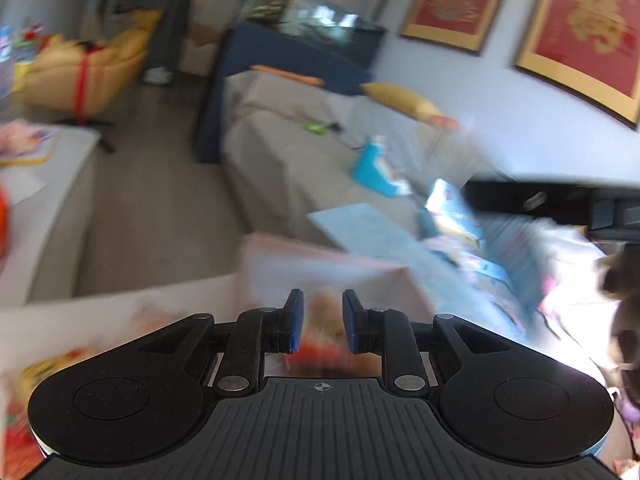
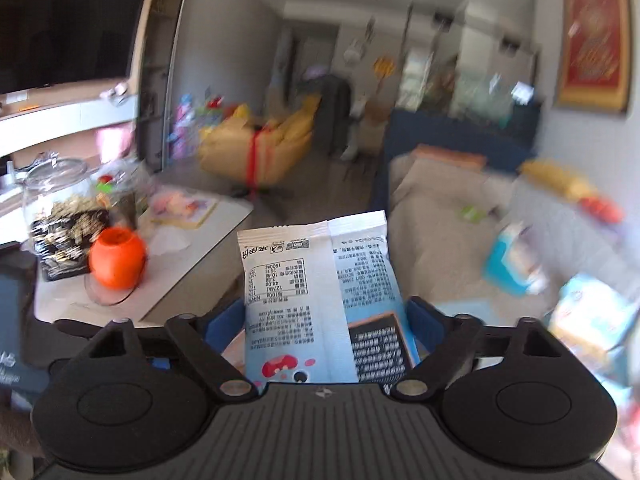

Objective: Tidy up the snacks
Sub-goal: 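Drop the blue packet and snack stick into the pink box, opening both grippers, then grasp the red roast-duck packet with right while left grasps a red spicy-strip packet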

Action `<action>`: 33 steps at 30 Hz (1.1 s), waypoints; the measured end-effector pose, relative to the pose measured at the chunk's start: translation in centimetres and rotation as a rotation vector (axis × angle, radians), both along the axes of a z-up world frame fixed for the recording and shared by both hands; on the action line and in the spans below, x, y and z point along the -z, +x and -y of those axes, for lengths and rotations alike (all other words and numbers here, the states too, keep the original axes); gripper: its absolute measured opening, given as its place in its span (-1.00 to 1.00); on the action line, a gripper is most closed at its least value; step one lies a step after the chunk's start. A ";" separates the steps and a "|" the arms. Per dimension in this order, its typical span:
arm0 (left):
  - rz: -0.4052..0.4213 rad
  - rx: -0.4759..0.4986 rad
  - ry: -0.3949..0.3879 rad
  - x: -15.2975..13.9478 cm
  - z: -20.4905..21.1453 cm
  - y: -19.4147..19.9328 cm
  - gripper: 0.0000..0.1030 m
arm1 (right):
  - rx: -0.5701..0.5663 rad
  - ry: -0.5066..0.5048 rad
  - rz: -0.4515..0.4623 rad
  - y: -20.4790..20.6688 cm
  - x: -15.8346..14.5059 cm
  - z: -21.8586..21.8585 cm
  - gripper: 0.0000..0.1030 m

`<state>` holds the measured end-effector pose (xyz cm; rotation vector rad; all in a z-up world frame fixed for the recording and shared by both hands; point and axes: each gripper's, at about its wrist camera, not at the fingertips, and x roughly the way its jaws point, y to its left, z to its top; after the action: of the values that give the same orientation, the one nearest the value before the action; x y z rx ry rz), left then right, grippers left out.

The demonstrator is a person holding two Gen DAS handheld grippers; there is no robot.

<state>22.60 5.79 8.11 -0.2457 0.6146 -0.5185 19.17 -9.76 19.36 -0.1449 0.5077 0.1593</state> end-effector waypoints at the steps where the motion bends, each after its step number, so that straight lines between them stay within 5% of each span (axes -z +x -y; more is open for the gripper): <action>1: -0.014 -0.030 0.003 0.3 -1.5 -0.5 -0.53 | -0.020 0.039 -0.057 1.5 1.0 0.2 0.74; 3: -0.029 -0.091 0.017 0.9 -4.5 -2.1 -0.54 | 0.003 0.103 -0.142 3.9 3.0 0.6 0.74; 8: -0.100 -0.233 0.090 3.1 -12.1 -5.5 -0.54 | 0.025 0.102 -0.164 4.3 6.7 -0.9 0.74; 11: -0.150 -0.322 0.155 4.3 -15.6 -7.3 -0.54 | -0.079 0.081 -0.164 2.6 7.8 -3.7 0.74; 15: -0.199 -0.348 0.133 5.8 -18.0 -8.9 -0.53 | -0.277 0.070 -0.234 -0.8 9.4 -8.1 0.74; 20: -0.187 -0.324 0.157 6.2 -17.7 -9.5 -0.52 | -0.538 0.074 -0.425 -4.0 13.3 -13.7 0.74; 24: -0.155 -0.278 0.258 5.8 -15.2 -9.1 -0.52 | -0.605 -0.107 -0.398 -6.8 15.9 -17.0 0.83; 29: -0.136 -0.253 0.288 5.2 -13.3 -8.6 -0.51 | -0.580 -0.086 -0.387 -7.9 15.8 -16.1 0.84; 32: -0.123 -0.254 0.286 5.1 -12.7 -8.4 -0.51 | -0.497 0.010 -0.421 -8.0 15.7 -13.0 0.62; 33: -0.121 -0.260 0.290 5.1 -12.6 -8.3 -0.51 | -0.464 0.025 -0.433 -8.1 15.9 -12.2 0.40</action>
<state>14.34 18.38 2.97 -0.0801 0.7545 -0.1611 11.12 2.41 3.43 -0.2037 0.8989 0.6600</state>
